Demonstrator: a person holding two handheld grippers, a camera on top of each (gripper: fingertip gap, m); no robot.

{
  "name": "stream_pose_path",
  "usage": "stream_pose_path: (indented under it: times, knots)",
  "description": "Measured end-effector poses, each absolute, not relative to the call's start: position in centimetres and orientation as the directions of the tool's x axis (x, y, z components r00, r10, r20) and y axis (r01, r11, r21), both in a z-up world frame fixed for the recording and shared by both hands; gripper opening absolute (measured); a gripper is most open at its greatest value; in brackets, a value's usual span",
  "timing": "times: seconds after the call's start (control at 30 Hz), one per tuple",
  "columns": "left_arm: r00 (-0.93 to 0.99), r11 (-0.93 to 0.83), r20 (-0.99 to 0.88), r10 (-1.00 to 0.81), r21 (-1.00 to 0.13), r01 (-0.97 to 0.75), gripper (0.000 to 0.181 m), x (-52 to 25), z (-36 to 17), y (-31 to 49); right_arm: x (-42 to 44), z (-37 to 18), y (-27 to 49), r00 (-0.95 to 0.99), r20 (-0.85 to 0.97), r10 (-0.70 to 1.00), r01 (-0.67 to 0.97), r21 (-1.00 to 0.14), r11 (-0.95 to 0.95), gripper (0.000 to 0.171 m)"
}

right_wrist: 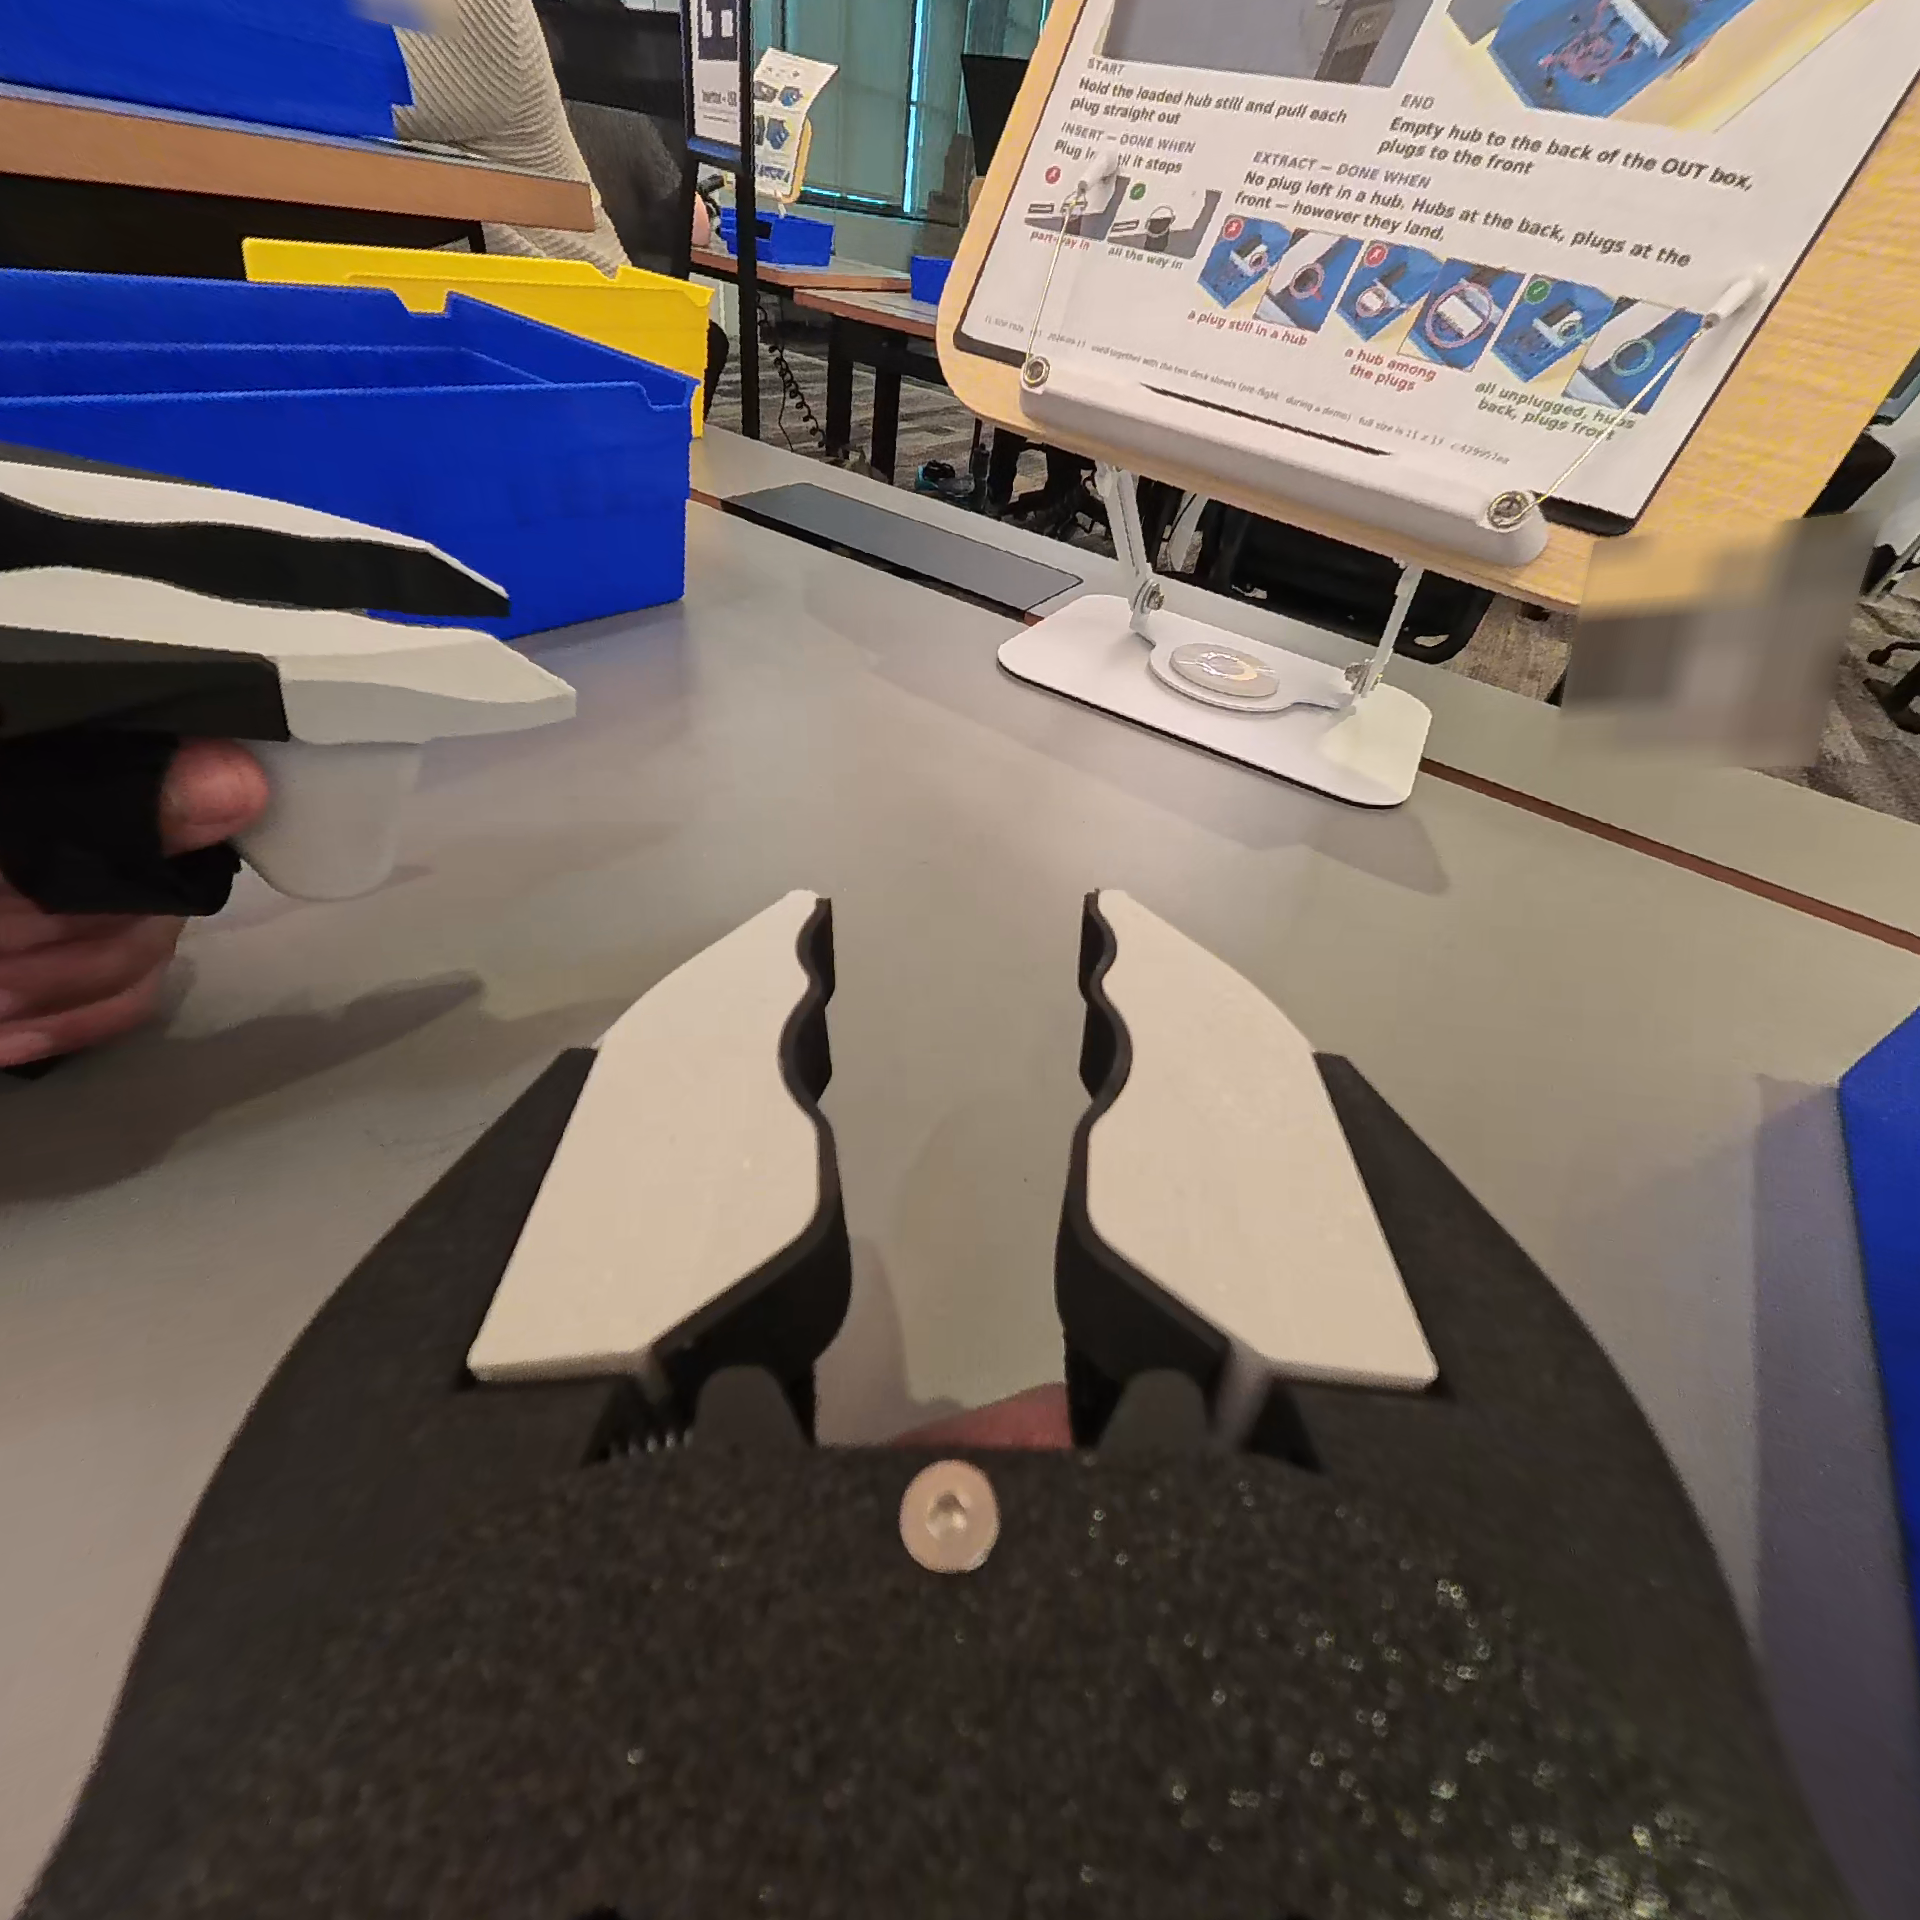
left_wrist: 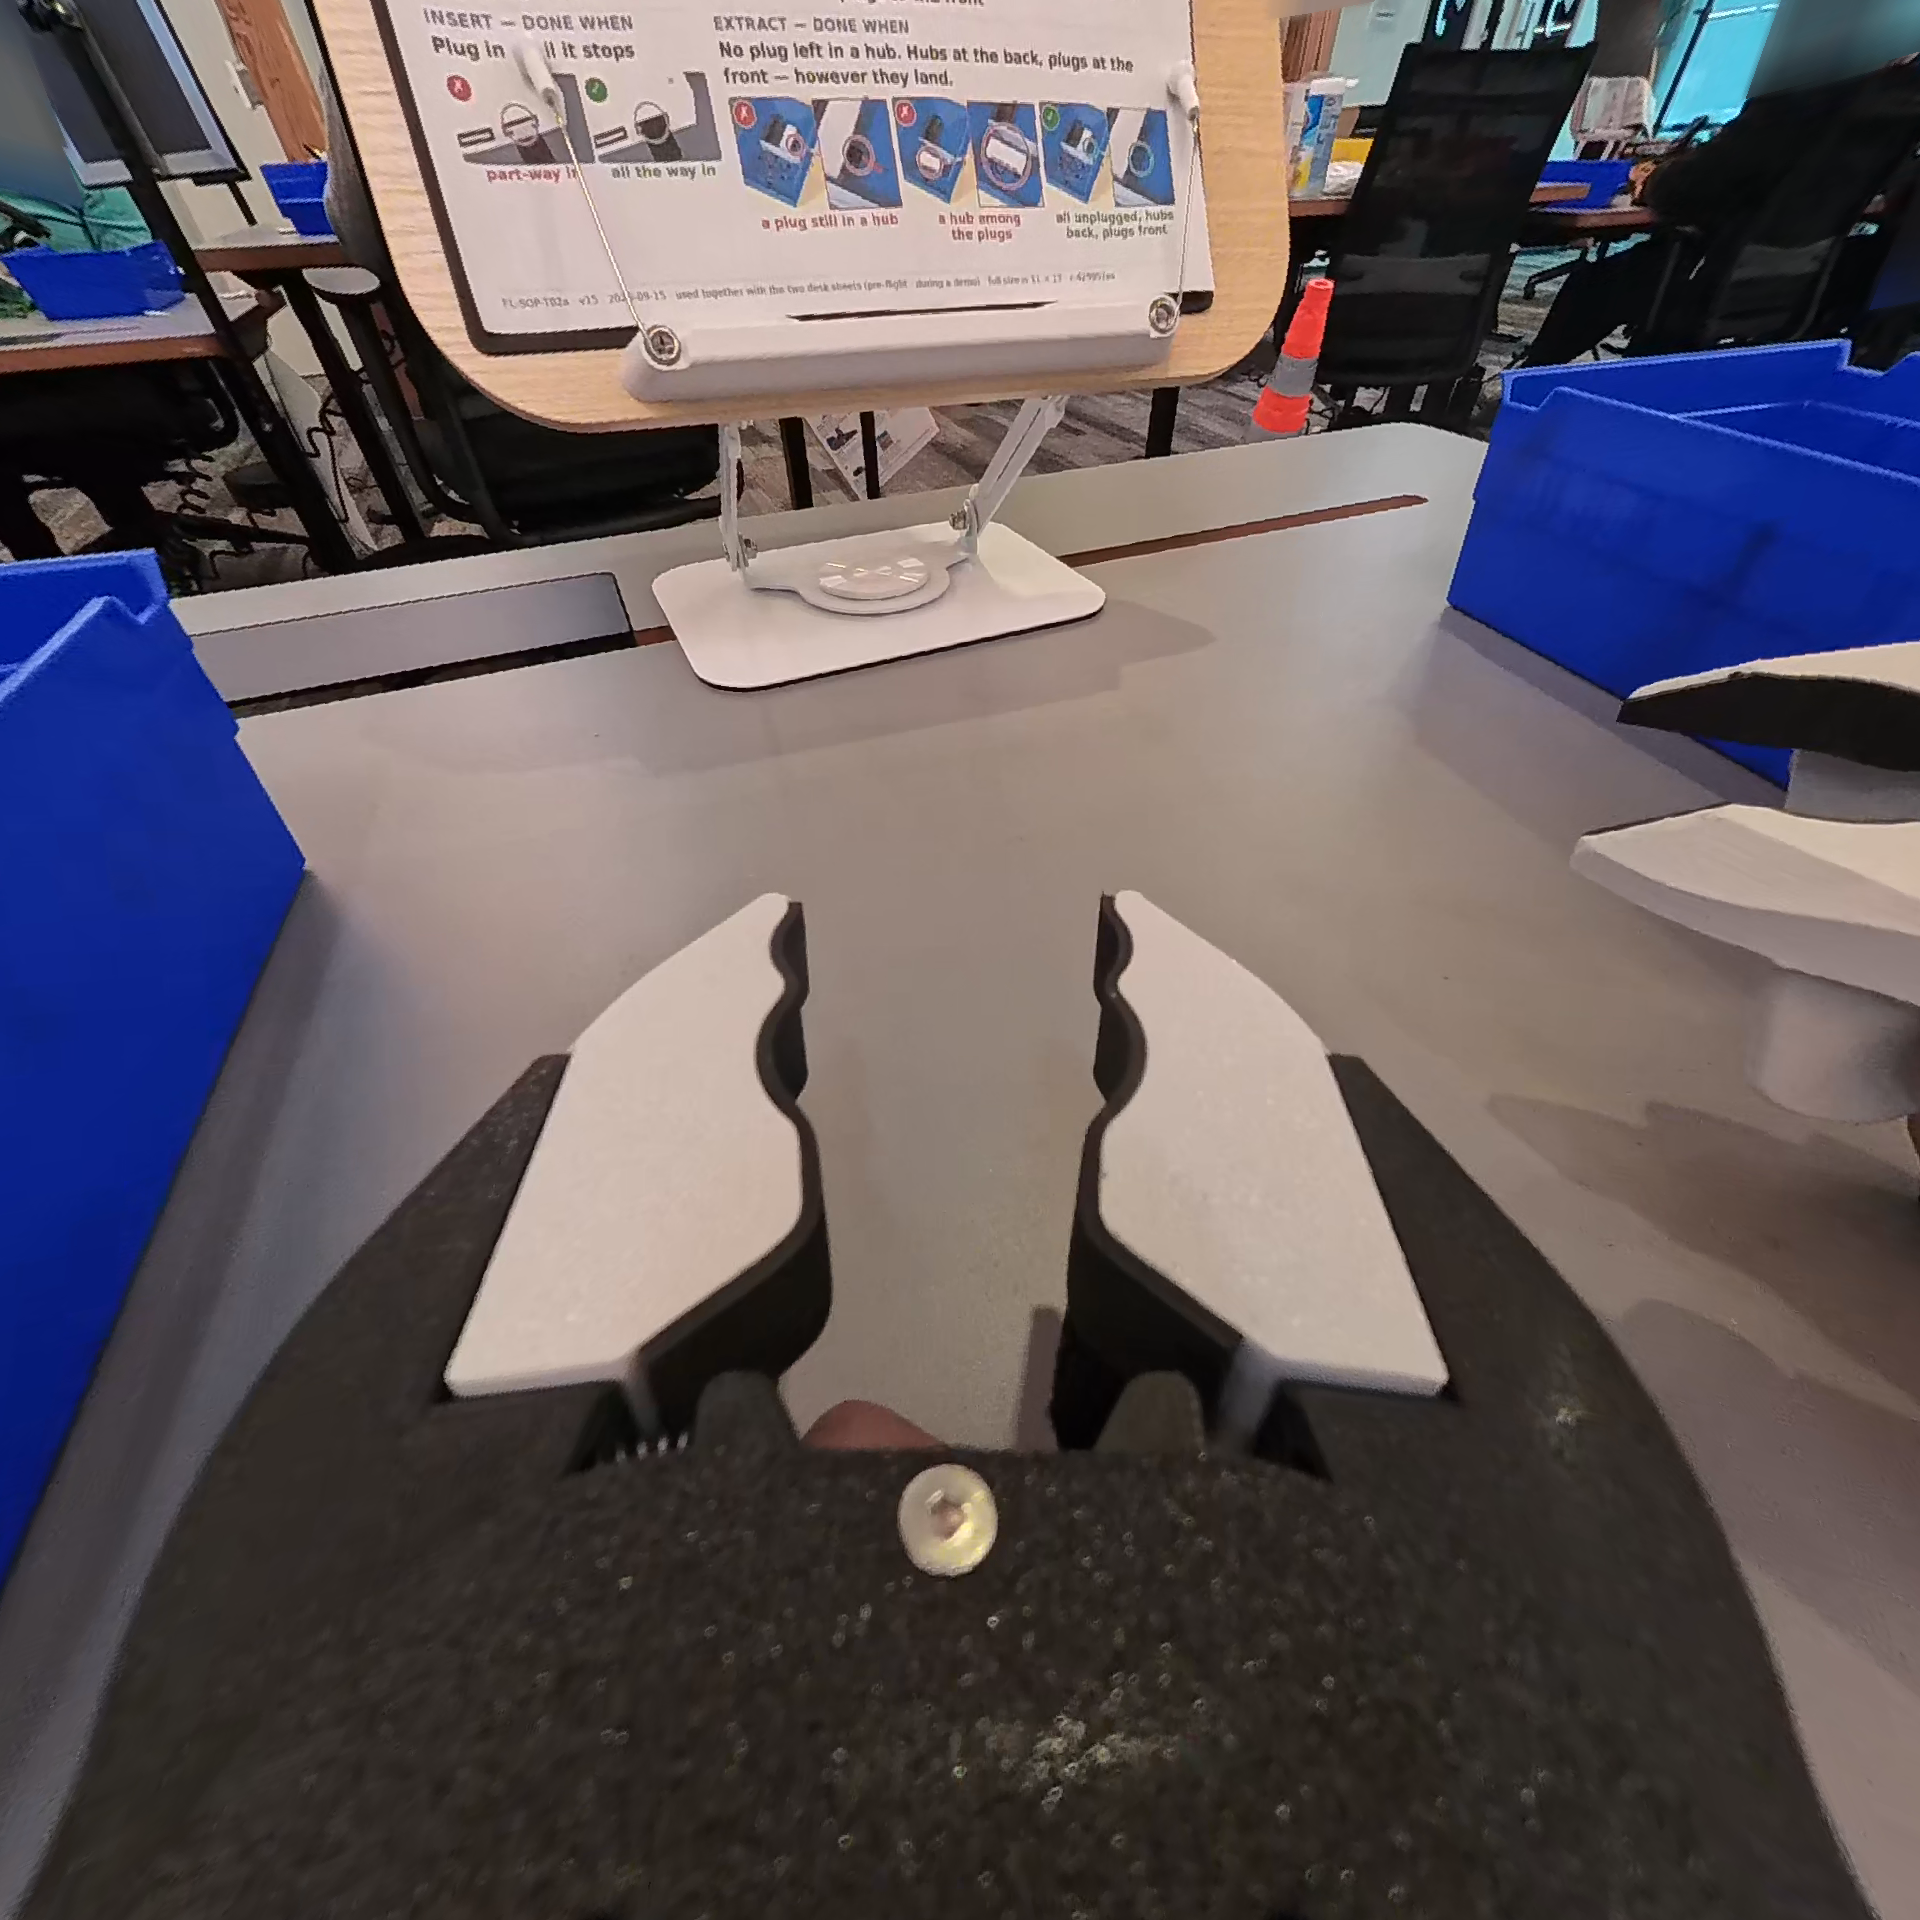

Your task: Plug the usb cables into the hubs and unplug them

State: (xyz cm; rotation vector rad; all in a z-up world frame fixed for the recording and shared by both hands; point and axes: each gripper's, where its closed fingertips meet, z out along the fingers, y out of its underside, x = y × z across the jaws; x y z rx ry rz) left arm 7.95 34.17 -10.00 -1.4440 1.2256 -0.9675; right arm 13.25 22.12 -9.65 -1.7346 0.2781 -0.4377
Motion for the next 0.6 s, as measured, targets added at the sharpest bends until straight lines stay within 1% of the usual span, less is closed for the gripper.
stream_pose_path:
  times: [0.6]
  knots:
    - [0.167,0.000,-0.040,-0.985,-0.973,-0.233,0.054,8.21,-10.34,33.88,13.12,-9.73,22.22,0.899,0.155,-0.409,0.067,-0.973,-0.221,0.044]
